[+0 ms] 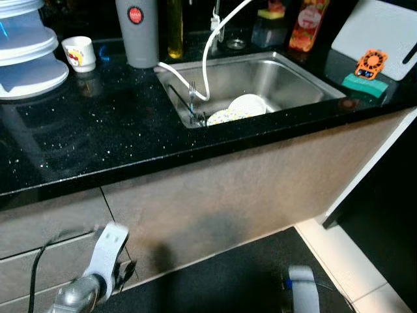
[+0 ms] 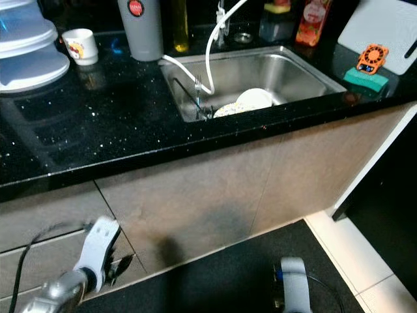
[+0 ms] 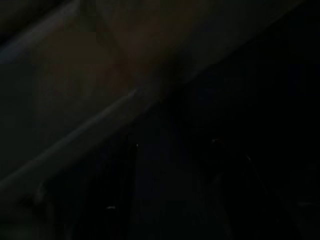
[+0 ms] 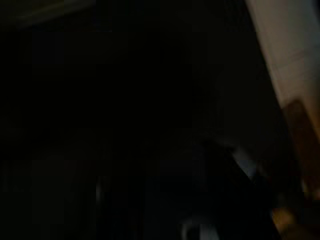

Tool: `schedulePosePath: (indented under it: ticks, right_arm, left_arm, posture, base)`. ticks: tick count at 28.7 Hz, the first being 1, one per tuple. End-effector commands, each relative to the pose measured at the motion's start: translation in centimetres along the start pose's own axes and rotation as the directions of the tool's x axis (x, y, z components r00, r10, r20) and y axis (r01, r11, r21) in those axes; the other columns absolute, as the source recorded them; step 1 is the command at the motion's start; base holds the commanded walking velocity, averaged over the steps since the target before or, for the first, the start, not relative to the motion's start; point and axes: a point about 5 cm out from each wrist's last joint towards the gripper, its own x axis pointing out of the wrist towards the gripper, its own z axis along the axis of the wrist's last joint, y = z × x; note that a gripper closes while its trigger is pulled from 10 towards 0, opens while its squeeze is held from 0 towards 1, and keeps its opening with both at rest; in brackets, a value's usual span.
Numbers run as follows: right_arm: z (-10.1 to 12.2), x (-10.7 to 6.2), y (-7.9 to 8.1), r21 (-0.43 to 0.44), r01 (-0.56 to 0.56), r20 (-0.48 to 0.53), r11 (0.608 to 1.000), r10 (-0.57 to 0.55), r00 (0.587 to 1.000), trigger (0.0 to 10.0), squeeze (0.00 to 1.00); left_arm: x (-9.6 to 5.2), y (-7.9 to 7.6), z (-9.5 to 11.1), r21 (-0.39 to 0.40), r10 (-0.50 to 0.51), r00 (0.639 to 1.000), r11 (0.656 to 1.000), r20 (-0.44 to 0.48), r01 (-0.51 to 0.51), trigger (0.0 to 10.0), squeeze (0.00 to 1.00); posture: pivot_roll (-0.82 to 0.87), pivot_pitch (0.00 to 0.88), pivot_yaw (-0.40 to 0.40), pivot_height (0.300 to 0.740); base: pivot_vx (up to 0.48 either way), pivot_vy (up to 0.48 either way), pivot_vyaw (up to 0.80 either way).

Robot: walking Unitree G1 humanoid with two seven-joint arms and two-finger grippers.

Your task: Kitchen organization

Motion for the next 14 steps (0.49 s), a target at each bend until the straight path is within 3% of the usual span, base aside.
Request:
schedulePosePath:
  ticks: [1,5,10,14]
  right_arm:
    - [-0.8,-0.1,-0.1,-0.018,-0.005,-0.041,1.000,0.004,0.999,10.0,0.00]
    - [-2.4,-0.3,0.3,-0.124,-0.051,-0.114,0.991,0.037,0.993,10.0,0.00]
    - [-2.4,-0.1,0.8,-0.158,-0.084,-0.110,0.984,0.067,0.992,10.0,0.00]
    - [-2.1,0.0,1.0,-0.178,-0.097,-0.110,0.979,0.078,0.991,10.0,0.00]
  left_arm:
    - [0.2,0.4,-0.7,0.000,0.045,0.999,0.999,-0.017,-0.045,10.0,0.00]
    - [0.8,0.7,-2.4,0.010,0.101,0.991,0.995,-0.084,-0.101,10.0,0.00]
    - [1.0,0.9,-3.7,0.016,0.145,0.982,0.989,-0.122,-0.145,10.0,0.00]
    - [1.2,0.7,-4.3,0.074,0.130,0.981,0.990,-0.143,-0.120,10.0,0.00]
  posture:
    - [0.09,0.044,-0.014,0.740]
    - [0.09,0.042,-0.020,0.740]
    - [0.08,0.037,-0.024,0.740]
    - [0.08,0.036,-0.027,0.740]
  base:
    - [0.000,0.000,0.00]
    - [0.000,0.000,0.00]
    - [0.000,0.000,0.00]
    - [0.000,0.000,0.00]
